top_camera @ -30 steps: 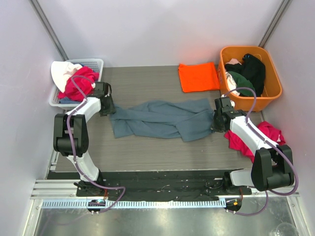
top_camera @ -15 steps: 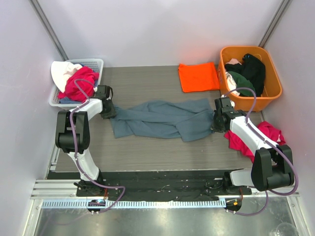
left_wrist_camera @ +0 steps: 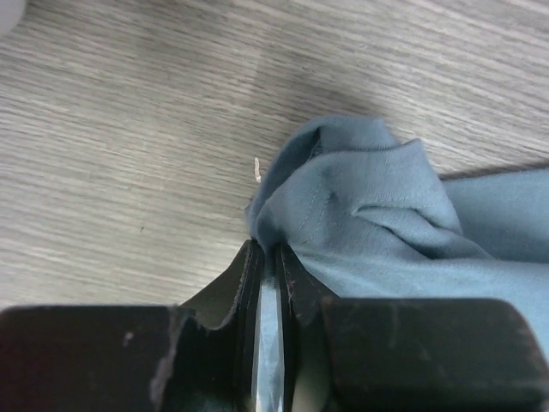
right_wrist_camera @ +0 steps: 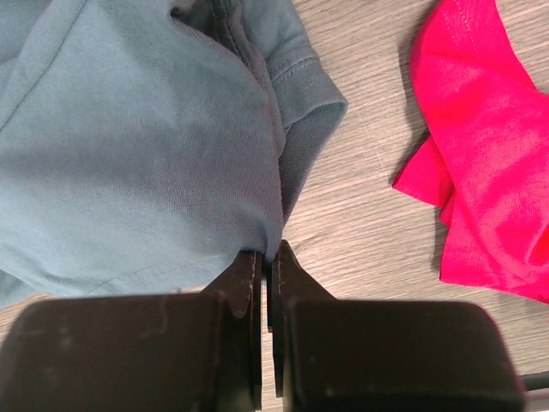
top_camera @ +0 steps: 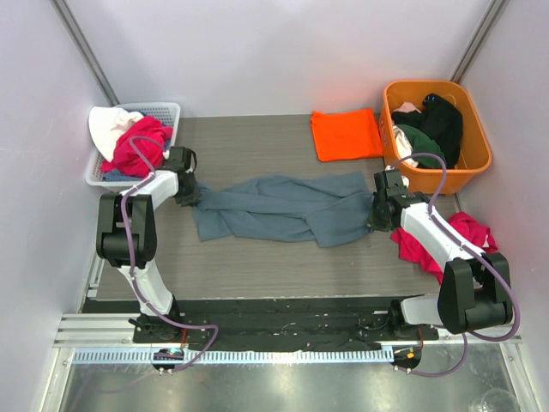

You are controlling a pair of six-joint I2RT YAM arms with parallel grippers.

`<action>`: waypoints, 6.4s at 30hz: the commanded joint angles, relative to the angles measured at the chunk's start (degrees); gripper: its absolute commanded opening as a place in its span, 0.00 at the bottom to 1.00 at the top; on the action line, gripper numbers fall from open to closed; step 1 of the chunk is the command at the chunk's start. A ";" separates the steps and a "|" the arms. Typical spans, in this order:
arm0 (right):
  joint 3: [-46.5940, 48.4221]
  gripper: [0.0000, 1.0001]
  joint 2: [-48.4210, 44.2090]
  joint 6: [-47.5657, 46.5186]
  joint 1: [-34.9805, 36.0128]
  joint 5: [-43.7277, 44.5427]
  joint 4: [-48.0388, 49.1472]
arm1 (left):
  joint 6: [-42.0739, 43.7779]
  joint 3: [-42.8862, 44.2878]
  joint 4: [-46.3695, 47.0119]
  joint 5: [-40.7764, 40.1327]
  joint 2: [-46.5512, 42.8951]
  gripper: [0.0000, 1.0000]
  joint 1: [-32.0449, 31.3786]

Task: Fold and stack the t-shirts
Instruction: Flatten the tshirt out

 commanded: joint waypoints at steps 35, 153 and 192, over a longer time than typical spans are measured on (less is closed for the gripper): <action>13.65 0.01 -15.64 -1.85 -0.36 -7.09 -6.79 | -2.32 8.58 -15.88 2.88 -33.68 0.00 0.37; 81.44 0.01 -18.39 -0.54 -0.36 -14.66 -4.51 | -22.98 65.48 -33.73 8.62 -49.36 0.00 0.01; 21.13 0.01 -23.46 2.09 -0.62 -21.25 15.01 | -18.94 8.35 -6.22 5.19 -50.67 0.00 0.01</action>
